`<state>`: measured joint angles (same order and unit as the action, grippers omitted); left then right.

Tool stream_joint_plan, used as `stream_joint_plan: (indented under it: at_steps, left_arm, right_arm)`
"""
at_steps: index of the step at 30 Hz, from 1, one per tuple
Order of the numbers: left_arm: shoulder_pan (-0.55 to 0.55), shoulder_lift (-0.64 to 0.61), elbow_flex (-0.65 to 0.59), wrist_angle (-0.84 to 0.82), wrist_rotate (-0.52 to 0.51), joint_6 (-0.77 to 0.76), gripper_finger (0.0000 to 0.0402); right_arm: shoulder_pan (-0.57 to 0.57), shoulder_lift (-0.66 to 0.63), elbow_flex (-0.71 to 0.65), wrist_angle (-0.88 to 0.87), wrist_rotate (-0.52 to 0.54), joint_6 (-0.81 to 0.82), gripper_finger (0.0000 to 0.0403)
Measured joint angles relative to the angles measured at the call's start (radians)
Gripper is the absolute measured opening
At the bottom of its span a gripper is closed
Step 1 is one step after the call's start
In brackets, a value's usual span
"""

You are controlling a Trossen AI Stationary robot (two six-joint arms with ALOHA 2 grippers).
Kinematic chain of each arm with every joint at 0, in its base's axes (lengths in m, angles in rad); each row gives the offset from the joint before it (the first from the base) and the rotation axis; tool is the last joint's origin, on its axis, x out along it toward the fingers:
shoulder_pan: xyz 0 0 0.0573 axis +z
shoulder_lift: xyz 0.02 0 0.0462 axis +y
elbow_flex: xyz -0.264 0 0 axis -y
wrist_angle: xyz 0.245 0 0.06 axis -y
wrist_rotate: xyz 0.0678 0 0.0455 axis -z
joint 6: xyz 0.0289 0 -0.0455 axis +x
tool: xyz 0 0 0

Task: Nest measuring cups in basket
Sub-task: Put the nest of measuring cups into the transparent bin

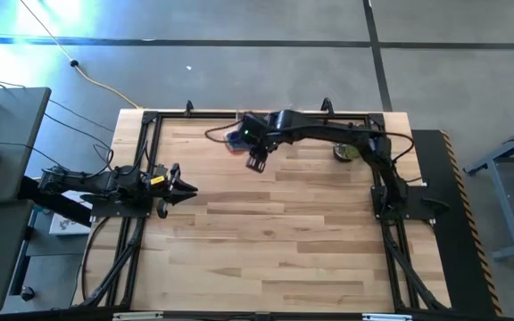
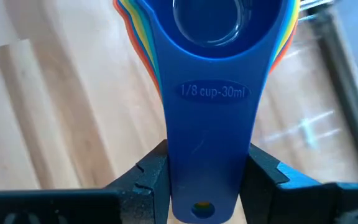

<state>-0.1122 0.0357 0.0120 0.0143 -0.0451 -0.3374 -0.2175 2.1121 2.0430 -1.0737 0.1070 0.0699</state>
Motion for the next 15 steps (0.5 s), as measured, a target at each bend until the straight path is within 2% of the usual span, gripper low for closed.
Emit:
stream_joint_plan:
  at_steps: [10, 15]
  left_arm:
    - [0.0, 0.0, 0.0, 0.0, 0.0, 0.0, 0.0071]
    - [0.0, 0.0, 0.0, 0.0, 0.0, 0.0, 0.0071]
  right_arm:
    - [-0.126, -0.06, 0.0, -0.048, 0.046, -0.028, 0.0122]
    - [-0.202, -0.061, -0.03, -0.045, 0.001, -0.052, 0.0122]
